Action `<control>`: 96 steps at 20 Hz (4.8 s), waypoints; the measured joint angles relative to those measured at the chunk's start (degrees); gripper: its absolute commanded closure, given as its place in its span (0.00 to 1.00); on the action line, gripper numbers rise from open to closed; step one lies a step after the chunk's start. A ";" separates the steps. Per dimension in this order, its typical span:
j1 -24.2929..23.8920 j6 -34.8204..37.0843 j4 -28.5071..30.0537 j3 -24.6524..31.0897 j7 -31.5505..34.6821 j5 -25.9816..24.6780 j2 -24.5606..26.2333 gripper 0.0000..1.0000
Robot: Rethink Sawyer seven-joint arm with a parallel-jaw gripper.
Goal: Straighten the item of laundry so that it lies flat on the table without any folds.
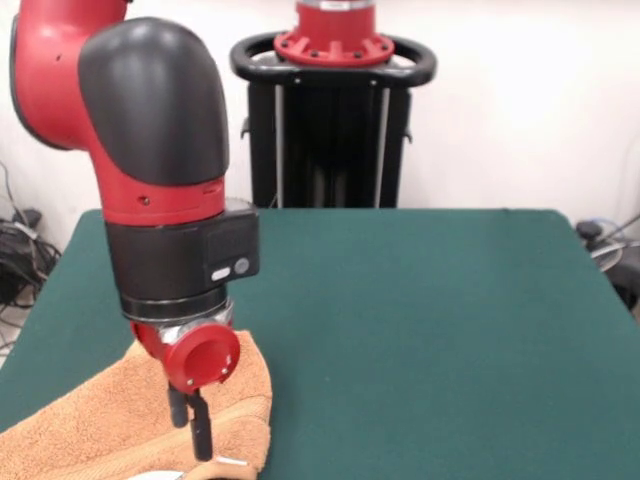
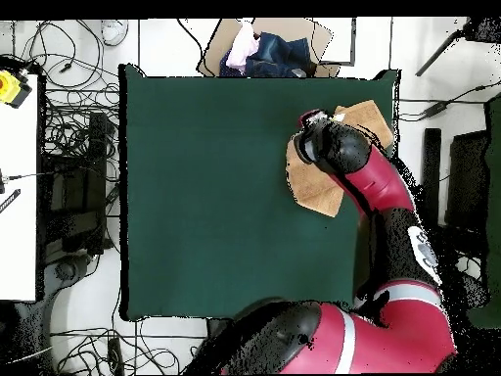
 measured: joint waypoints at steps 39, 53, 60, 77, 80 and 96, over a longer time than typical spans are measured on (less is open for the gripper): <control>0.04 2.20 1.44 -0.72 0.00 4.76 -4.46 0.00; 0.27 -0.18 4.04 5.04 0.00 7.52 -1.28 0.00; 1.10 -3.38 4.53 6.45 0.00 7.86 0.56 0.00; 3.54 -5.40 4.99 6.44 0.00 7.89 4.42 0.00; 4.12 -4.76 6.14 5.39 0.00 7.87 3.21 0.00; 1.29 4.04 12.32 -1.07 0.00 6.78 -9.05 0.00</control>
